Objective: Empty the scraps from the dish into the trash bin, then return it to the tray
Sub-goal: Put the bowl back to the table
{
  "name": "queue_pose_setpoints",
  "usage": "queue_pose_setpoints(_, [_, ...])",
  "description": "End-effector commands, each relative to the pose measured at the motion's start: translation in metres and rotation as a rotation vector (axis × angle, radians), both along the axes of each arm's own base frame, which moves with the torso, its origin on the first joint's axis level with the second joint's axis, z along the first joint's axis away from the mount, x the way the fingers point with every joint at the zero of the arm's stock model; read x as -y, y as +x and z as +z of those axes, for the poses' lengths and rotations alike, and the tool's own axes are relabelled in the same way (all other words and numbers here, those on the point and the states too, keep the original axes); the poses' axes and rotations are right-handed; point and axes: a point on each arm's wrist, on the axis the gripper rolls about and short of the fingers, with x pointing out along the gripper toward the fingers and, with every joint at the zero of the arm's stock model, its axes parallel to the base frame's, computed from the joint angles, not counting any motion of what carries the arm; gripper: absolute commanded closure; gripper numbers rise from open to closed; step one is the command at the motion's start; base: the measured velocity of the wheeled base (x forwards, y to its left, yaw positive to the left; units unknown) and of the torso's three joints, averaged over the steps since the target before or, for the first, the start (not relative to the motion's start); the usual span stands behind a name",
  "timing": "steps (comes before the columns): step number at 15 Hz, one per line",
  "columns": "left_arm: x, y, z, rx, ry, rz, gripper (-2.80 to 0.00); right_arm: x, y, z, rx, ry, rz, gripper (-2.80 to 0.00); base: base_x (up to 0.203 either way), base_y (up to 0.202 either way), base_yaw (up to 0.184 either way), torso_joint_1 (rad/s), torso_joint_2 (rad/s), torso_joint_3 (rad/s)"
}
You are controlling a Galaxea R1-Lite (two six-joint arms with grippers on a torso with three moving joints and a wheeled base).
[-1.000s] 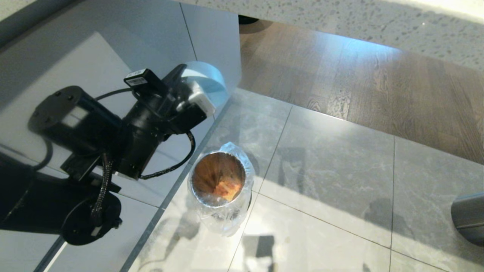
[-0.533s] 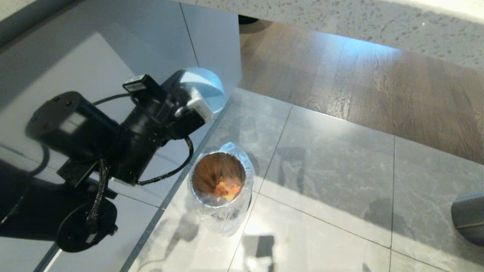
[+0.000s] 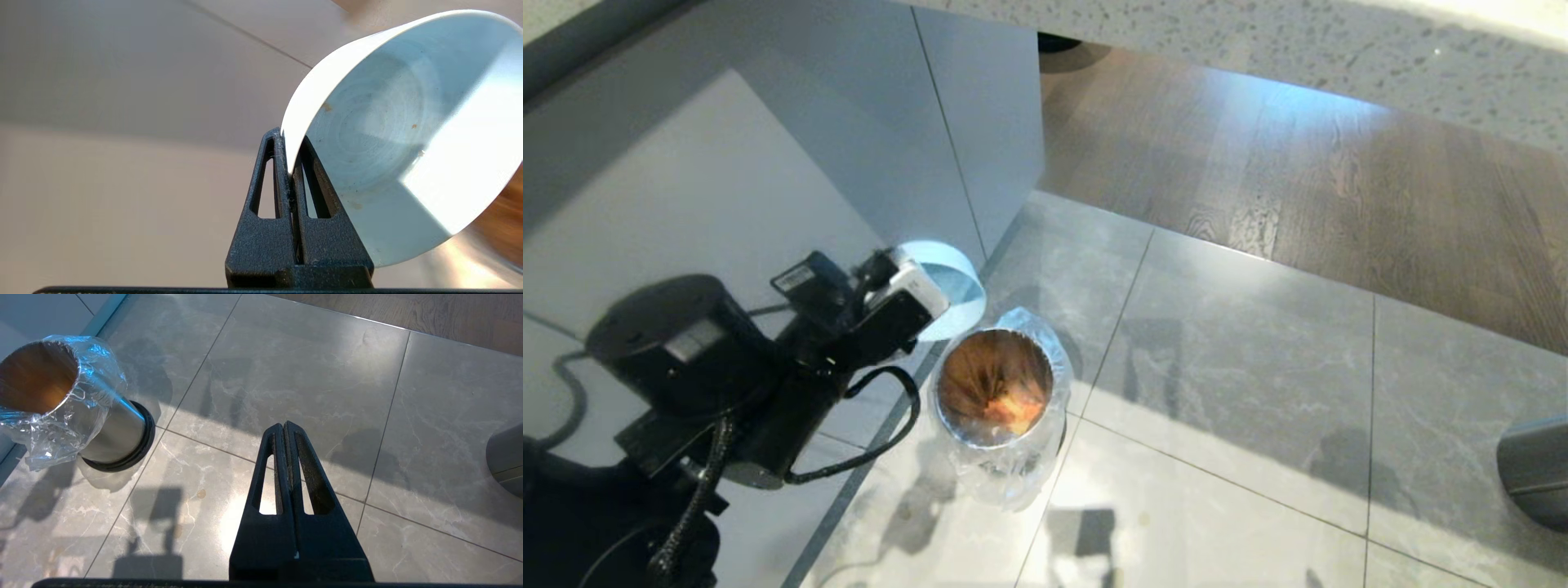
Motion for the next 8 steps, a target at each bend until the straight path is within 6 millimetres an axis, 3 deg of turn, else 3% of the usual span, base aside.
queue_pose_setpoints(1, [-0.005, -0.008, -0.011, -0.165, -0.122, -0.012, 0.00, 0.000, 0.000, 0.000, 0.001, 0.001, 0.000, 0.00, 0.000, 0.000, 0.000, 0.000, 0.00, 0.000])
queue_pose_setpoints(3, [-0.010, -0.017, -0.017, -0.299, -0.239, -0.007, 0.00, 0.000, 0.000, 0.000, 0.000, 0.001, 0.000, 0.00, 0.000, 0.000, 0.000, 0.000, 0.00, 0.000])
queue_pose_setpoints(8, [-0.035, -0.047, -0.020, -0.413, -0.389, 0.045, 0.00, 0.000, 0.000, 0.000, 0.001, 0.001, 0.000, 0.00, 0.000, 0.000, 0.000, 0.000, 0.00, 0.000])
